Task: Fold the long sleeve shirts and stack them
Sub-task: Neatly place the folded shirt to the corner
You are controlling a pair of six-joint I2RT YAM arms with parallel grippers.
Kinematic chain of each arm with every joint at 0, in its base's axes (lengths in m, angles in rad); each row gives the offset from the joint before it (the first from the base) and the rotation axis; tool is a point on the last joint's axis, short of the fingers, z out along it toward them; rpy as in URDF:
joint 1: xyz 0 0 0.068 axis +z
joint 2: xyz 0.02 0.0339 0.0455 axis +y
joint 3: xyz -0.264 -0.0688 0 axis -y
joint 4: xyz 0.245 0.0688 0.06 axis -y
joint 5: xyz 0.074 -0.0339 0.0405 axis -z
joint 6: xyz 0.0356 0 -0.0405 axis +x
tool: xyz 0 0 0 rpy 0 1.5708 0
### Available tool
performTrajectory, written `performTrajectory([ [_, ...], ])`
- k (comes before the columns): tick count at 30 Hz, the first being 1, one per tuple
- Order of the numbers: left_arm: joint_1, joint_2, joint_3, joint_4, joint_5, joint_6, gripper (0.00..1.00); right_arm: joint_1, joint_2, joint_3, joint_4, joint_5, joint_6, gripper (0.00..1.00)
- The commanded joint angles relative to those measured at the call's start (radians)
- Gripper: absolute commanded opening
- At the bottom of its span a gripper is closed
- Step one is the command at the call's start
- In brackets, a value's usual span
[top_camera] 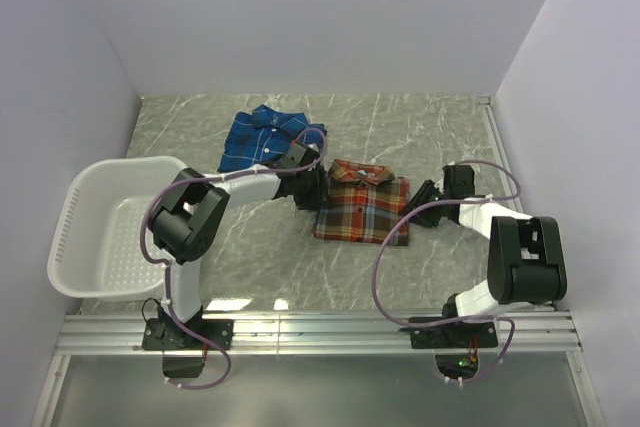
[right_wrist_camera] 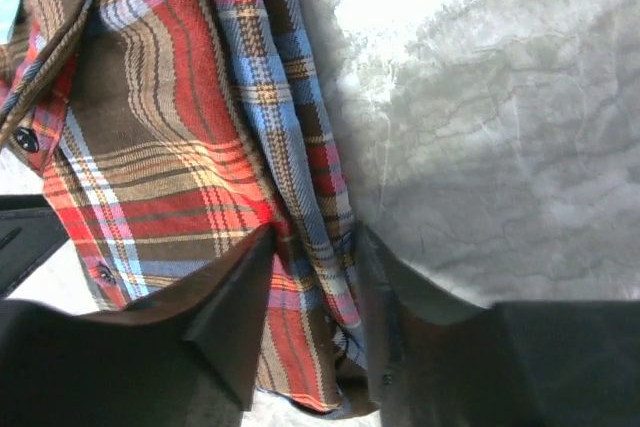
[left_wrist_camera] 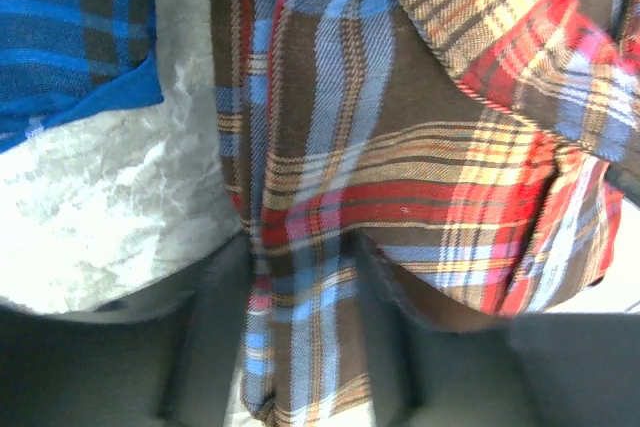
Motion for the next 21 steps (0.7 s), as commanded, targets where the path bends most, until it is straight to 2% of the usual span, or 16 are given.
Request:
performTrajectory([
  [1, -0.016, 0.048, 0.001, -0.041, 0.021, 0.016, 0.46, 0.017, 0.045, 0.014, -0.047, 0.029, -0.028, 0.38],
  [3, -0.016, 0.045, -0.002, -0.041, 0.019, 0.016, 0.38, 0.023, 0.043, 0.012, -0.049, 0.033, -0.031, 0.30],
  [4, -0.016, 0.045, 0.000, -0.043, 0.019, 0.018, 0.28, 0.025, 0.040, 0.012, -0.049, 0.032, -0.031, 0.26],
  [5, -0.018, 0.045, 0.003, -0.041, 0.019, 0.023, 0.21, 0.025, 0.037, 0.011, -0.047, 0.030, -0.034, 0.19],
  [6, -0.019, 0.048, 0.006, -0.044, 0.021, 0.027, 0.16, 0.026, 0.034, 0.005, -0.043, 0.026, -0.035, 0.15],
  [7, -0.022, 0.050, 0.012, -0.049, 0.026, 0.033, 0.04, 0.025, 0.028, 0.002, -0.041, 0.017, -0.039, 0.11],
  [8, -0.024, 0.053, 0.026, -0.055, 0.026, 0.045, 0.00, 0.026, 0.010, -0.001, -0.041, 0.017, -0.042, 0.03],
  [9, -0.032, 0.052, 0.032, -0.061, 0.023, 0.053, 0.01, 0.025, -0.006, -0.003, -0.040, 0.018, -0.046, 0.00],
  [16, -0.059, -0.021, 0.113, -0.107, -0.074, 0.110, 0.00, 0.072, -0.210, 0.041, -0.101, 0.085, -0.072, 0.00],
  [21, -0.061, -0.065, 0.253, -0.193, -0.152, 0.157, 0.00, 0.129, -0.322, 0.133, -0.150, 0.168, -0.081, 0.00],
])
